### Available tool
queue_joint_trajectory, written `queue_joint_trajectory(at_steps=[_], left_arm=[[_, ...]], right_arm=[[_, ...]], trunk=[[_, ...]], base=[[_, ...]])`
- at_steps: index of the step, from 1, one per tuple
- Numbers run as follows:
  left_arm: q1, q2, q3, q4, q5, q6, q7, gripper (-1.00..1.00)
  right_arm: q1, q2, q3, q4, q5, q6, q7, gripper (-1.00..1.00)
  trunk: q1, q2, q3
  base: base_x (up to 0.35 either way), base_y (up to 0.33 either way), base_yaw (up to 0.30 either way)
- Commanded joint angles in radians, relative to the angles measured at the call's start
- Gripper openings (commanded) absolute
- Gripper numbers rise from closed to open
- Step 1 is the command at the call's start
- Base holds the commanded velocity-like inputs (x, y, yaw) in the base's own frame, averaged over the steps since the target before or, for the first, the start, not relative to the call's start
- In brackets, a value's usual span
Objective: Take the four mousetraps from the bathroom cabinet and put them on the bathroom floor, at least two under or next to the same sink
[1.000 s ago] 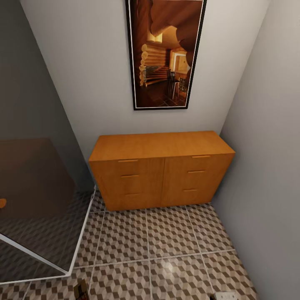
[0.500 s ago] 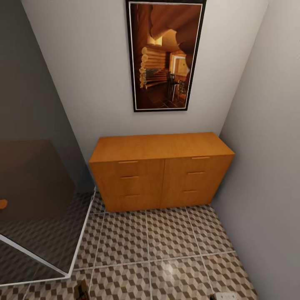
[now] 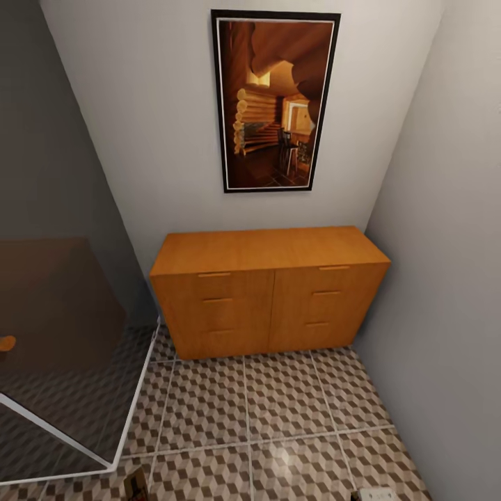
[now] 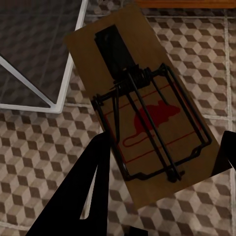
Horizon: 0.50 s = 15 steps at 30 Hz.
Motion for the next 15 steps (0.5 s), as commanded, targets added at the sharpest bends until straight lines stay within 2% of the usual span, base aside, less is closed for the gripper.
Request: queue_joint_trajectory(at_steps=[1, 15], left_arm=[[-0.002, -0.001, -0.008, 0.004, 0.005, -0.005, 0.004, -1.00], [-0.002, -0.001, -0.008, 0.004, 0.005, -0.004, 0.004, -1.00]], right_arm=[[-0.001, -0.001, 0.009, -0.002, -0.007, -0.002, -0.006, -1.00], [-0.001, -0.001, 0.007, -0.002, -0.007, -0.002, -0.006, -1.00]], trunk=[[0.001, -0.002, 0.000], [0.001, -0.002, 0.022]], base=[[0.000, 0.000, 0.000], [0.000, 0.000, 0.000]])
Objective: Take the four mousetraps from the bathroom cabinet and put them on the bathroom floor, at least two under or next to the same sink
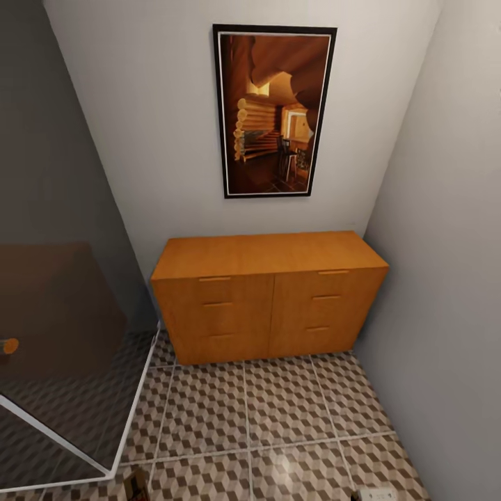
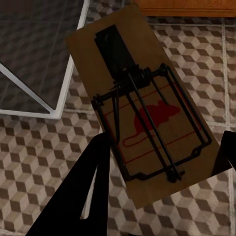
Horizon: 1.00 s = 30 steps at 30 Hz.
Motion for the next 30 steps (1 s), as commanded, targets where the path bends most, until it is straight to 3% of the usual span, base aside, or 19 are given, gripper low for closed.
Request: queue_joint_trajectory(at_steps=[1, 14, 25, 30], left_arm=[[-0.002, 0.000, -0.008, 0.004, 0.005, -0.005, 0.004, -1.00], [-0.002, -0.005, -0.008, 0.004, 0.005, -0.005, 0.004, -1.00], [-0.002, -0.007, -0.008, 0.004, 0.005, -0.004, 0.004, -1.00], [-0.002, -0.007, -0.008, 0.004, 0.005, -0.004, 0.004, -1.00]], right_arm=[[-0.001, -0.001, 0.008, -0.002, -0.007, -0.002, -0.006, -1.00], [-0.001, -0.001, 0.008, -0.002, -0.007, -0.003, -0.006, -1.00], [-0.001, -0.001, 0.008, -0.002, -0.007, -0.003, -0.006, -1.00], [-0.001, -0.001, 0.008, -0.002, -0.006, -0.003, -0.007, -1.00]], trunk=[[0.001, -0.002, 0.000], [0.001, -0.002, 0.020], [0.001, -0.002, 0.021], [0.001, -0.002, 0.022]], base=[[0.000, 0.000, 0.000], [0.000, 0.000, 0.000], [0.000, 0.000, 0.007], [0.000, 0.000, 0.185]])
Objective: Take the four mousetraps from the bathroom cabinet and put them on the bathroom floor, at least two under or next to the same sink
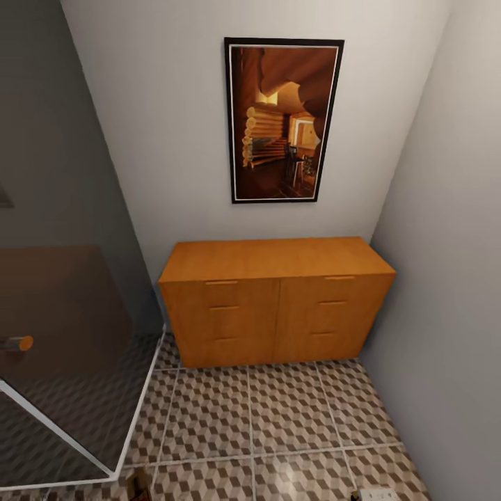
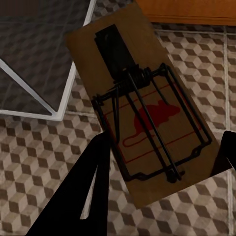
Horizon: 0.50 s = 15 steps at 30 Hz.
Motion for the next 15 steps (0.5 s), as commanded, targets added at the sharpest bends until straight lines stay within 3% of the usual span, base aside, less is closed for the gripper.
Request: queue_joint_trajectory(at_steps=[1, 15], left_arm=[[-0.002, -0.001, -0.008, 0.004, 0.005, -0.005, 0.004, -1.00], [-0.002, -0.001, -0.008, 0.004, 0.005, -0.005, 0.004, -1.00]], right_arm=[[-0.001, -0.001, 0.009, -0.002, -0.007, -0.002, -0.006, -1.00], [-0.001, -0.001, 0.009, -0.002, -0.006, -0.002, -0.007, -1.00]], trunk=[[0.001, -0.002, -0.002], [0.001, -0.002, -0.002]], base=[[0.000, 0.000, 0.234], [0.000, 0.000, 0.253]])
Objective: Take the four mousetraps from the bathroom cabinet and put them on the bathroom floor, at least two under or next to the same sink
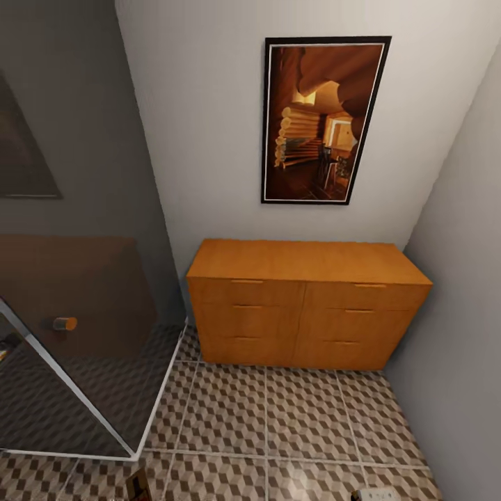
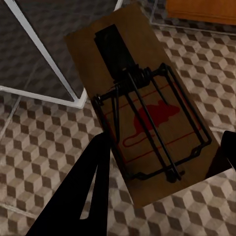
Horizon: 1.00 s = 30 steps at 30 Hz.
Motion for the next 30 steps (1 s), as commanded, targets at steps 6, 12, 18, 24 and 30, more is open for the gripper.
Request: queue_joint_trajectory(at_steps=[6, 12, 18, 24, 30], left_arm=[[-0.002, -0.001, -0.009, 0.004, 0.005, -0.005, 0.004, -1.00], [-0.002, 0.000, -0.009, 0.004, 0.005, -0.005, 0.004, -1.00], [-0.002, -0.001, -0.009, 0.004, 0.005, -0.005, 0.004, -1.00], [-0.002, 0.000, -0.009, 0.004, 0.005, -0.005, 0.004, -1.00], [-0.002, -0.001, -0.009, 0.004, 0.005, -0.005, 0.004, -1.00]], right_arm=[[-0.001, -0.001, 0.009, -0.002, -0.007, -0.002, -0.007, -1.00], [-0.001, -0.001, 0.009, -0.002, -0.007, -0.002, -0.006, -1.00], [-0.001, -0.001, 0.009, -0.002, -0.007, -0.002, -0.007, -1.00], [-0.001, -0.001, 0.009, -0.002, -0.007, -0.002, -0.008, -1.00], [-0.001, -0.001, 0.009, -0.002, -0.007, -0.002, -0.008, -1.00]], trunk=[[0.001, -0.002, -0.002], [0.001, -0.002, -0.002], [0.001, -0.002, -0.002], [0.001, -0.002, -0.002], [0.001, -0.002, -0.002]], base=[[0.000, 0.000, 0.256], [0.000, 0.000, 0.256], [0.000, 0.000, 0.256], [0.000, 0.000, 0.256], [0.000, 0.000, 0.256]])
